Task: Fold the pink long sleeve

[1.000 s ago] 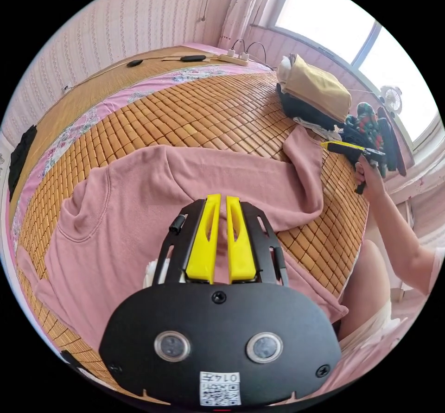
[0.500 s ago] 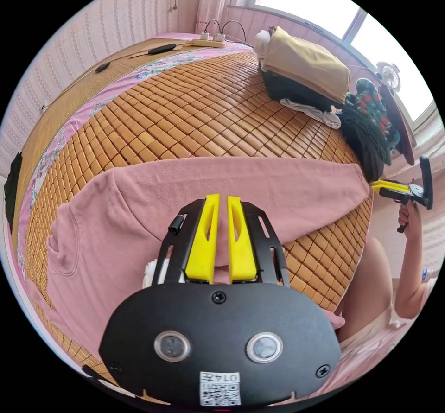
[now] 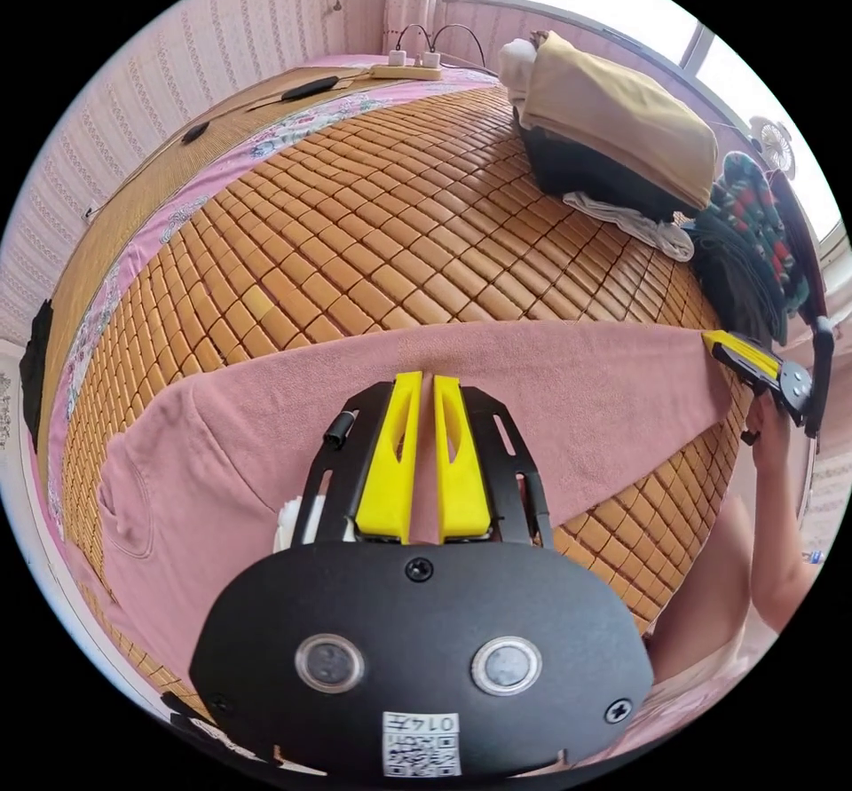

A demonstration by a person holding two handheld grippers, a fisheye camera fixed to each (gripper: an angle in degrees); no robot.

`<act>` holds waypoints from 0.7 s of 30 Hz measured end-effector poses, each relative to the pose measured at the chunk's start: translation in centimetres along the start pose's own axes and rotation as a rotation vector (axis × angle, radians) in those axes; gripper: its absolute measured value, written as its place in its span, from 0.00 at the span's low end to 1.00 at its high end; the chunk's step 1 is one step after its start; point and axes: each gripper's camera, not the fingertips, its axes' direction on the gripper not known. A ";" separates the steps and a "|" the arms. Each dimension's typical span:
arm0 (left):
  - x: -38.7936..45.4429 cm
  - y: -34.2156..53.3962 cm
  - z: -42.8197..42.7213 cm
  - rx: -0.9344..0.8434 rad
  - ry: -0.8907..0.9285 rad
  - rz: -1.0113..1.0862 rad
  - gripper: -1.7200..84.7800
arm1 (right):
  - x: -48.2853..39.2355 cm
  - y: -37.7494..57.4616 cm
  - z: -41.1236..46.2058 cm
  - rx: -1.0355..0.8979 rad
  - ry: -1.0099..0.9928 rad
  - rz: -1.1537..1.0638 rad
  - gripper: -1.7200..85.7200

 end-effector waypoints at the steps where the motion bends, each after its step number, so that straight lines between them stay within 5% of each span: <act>1: 0.2 -0.5 0.0 -0.002 -0.011 0.005 0.03 | -0.2 -0.6 0.7 0.013 0.025 -0.021 0.01; 12: -1.1 0.1 -4.8 0.096 0.049 -0.070 0.03 | -0.7 -4.2 3.4 0.048 0.072 -0.064 0.02; 16: -2.0 7.6 -13.1 0.228 0.060 -0.034 0.04 | -4.2 0.1 -0.1 0.090 -0.100 -0.173 0.08; 21: -2.8 22.5 -18.6 0.081 -0.111 -0.113 0.06 | -12.9 7.2 -0.7 -0.068 -0.488 -0.355 0.12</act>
